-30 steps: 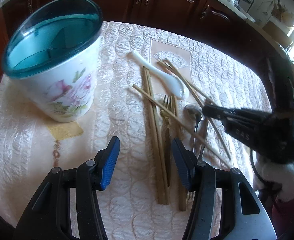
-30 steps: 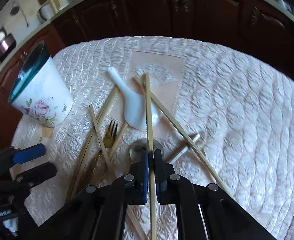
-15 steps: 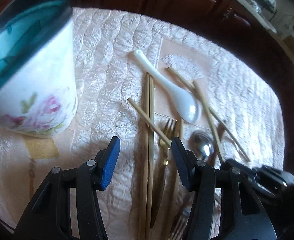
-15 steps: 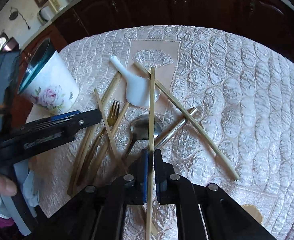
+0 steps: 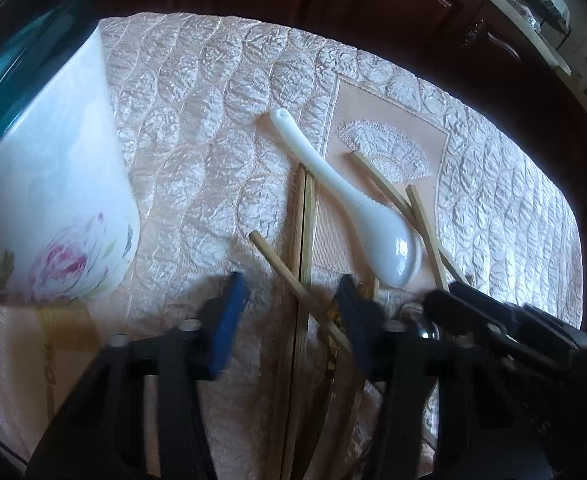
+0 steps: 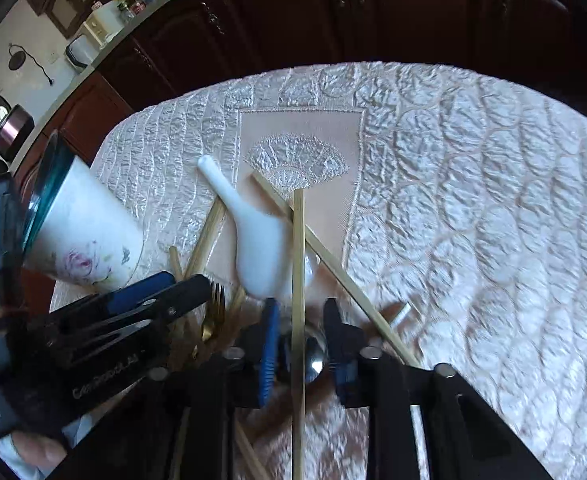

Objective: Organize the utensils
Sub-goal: 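Close the right tool on a wooden chopstick while the left tool grasps another, then lift both held chopsticks upright and carry them over the floral holder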

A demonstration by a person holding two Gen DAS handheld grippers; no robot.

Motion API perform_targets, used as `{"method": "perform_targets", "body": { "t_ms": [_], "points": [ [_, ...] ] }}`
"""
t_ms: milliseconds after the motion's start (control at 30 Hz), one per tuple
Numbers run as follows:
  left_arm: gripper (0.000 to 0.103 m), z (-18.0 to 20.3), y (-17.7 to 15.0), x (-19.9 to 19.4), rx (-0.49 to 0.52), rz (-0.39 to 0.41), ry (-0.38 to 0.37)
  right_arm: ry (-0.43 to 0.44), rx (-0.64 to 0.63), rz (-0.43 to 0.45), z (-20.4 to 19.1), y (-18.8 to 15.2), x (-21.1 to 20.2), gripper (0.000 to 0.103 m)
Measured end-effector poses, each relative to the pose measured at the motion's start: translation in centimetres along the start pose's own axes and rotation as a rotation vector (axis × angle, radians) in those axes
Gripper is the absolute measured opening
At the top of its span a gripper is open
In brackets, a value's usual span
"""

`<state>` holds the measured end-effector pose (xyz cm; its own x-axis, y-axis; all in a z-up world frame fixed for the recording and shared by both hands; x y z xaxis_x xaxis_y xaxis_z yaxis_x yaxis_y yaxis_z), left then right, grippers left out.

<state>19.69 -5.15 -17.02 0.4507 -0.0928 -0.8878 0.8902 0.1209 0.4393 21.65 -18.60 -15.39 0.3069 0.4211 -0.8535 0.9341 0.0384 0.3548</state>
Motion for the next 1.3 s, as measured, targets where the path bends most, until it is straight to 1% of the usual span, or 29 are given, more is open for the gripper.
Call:
{"method": "perform_targets", "body": {
  "t_ms": [33, 67, 100, 167, 200, 267, 333, 400, 500, 633, 733, 833, 933, 1033, 1167, 1233, 1300],
  "points": [
    [0.026, 0.2, 0.3, 0.1, 0.008, -0.001, 0.001, 0.0, 0.003, -0.007, 0.0, 0.1, 0.3, 0.008],
    [0.022, 0.5, 0.5, 0.2, 0.017, -0.001, 0.004, 0.003, 0.011, -0.008, 0.1, 0.0, 0.5, 0.005],
    [0.017, 0.6, 0.8, 0.2, 0.026, 0.004, -0.001, 0.007, 0.015, -0.006, 0.1, -0.1, 0.5, 0.005],
    [0.012, 1.1, 1.5, 0.2, 0.038, 0.021, -0.025, 0.014, 0.011, 0.004, 0.2, -0.3, -0.1, 0.005],
    [0.005, 1.3, 1.7, 0.0, 0.047, 0.031, -0.028, 0.022, 0.013, 0.01, 0.7, -0.6, -1.2, 0.005],
    [0.004, 1.6, 1.9, -0.9, 0.062, 0.048, -0.059, 0.043, 0.014, 0.035, 0.9, -0.9, -3.1, 0.005],
    [0.004, 2.0, 2.0, -2.1, 0.073, 0.061, -0.109, 0.056, 0.015, 0.057, 0.9, -0.9, -4.6, 0.005],
    [0.004, 2.6, 2.2, -3.6, 0.098, 0.081, -0.143, 0.075, 0.024, 0.084, 0.9, -1.1, -6.4, 0.005],
    [0.004, 3.1, 1.9, -5.6, 0.134, 0.103, -0.182, 0.112, 0.044, 0.12, 0.6, -1.2, -8.6, 0.005],
    [0.004, 3.0, 1.7, -8.3, 0.144, 0.137, -0.226, 0.183, 0.068, 0.171, -0.4, -1.1, -11.5, 0.005],
    [0.004, 2.7, 1.5, -10.8, 0.156, 0.164, -0.256, 0.219, 0.063, 0.201, -1.8, -1.0, -13.1, 0.005],
    [0.004, 2.1, 1.5, -13.8, 0.182, 0.207, -0.258, 0.26, 0.045, 0.23, -4.5, -0.2, -14.3, 0.005],
    [0.004, 0.6, 2.4, -17.1, 0.184, 0.254, -0.268, 0.291, 0.025, 0.264, -7.5, 1.2, -14.8, 0.005],
    [0.004, -1.0, 3.8, -20.4, 0.184, 0.304, -0.278, 0.326, 0.007, 0.281, -10.2, 2.4, -15.1, 0.005],
    [0.004, -3.4, 6.1, -25.2, 0.184, 0.376, -0.279, 0.372, -0.041, 0.288, -14.9, 4.1, -14.9, 0.005],
    [0.004, -4.7, 7.4, -27.2, 0.181, 0.412, -0.264, 0.382, -0.065, 0.291, -16.8, 4.6, -14.7, 0.005],
    [0.004, -6.6, 8.9, -29.1, 0.177, 0.462, -0.217, 0.397, -0.086, 0.304, -19.1, 5.5, -14.2, 0.005]
  ]
}}
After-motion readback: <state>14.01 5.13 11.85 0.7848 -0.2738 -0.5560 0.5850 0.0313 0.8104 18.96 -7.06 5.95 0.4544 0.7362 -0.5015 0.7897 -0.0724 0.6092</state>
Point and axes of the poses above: each gripper's, at about its wrist camera, not at the fingertips, and x roughly the way its jaws point, z to its right, y to its top, the point moved 9 cm from there along x, roughly the way its jaws point, and after that the axes turned 11 degrees about x, right-handed, at the moved point
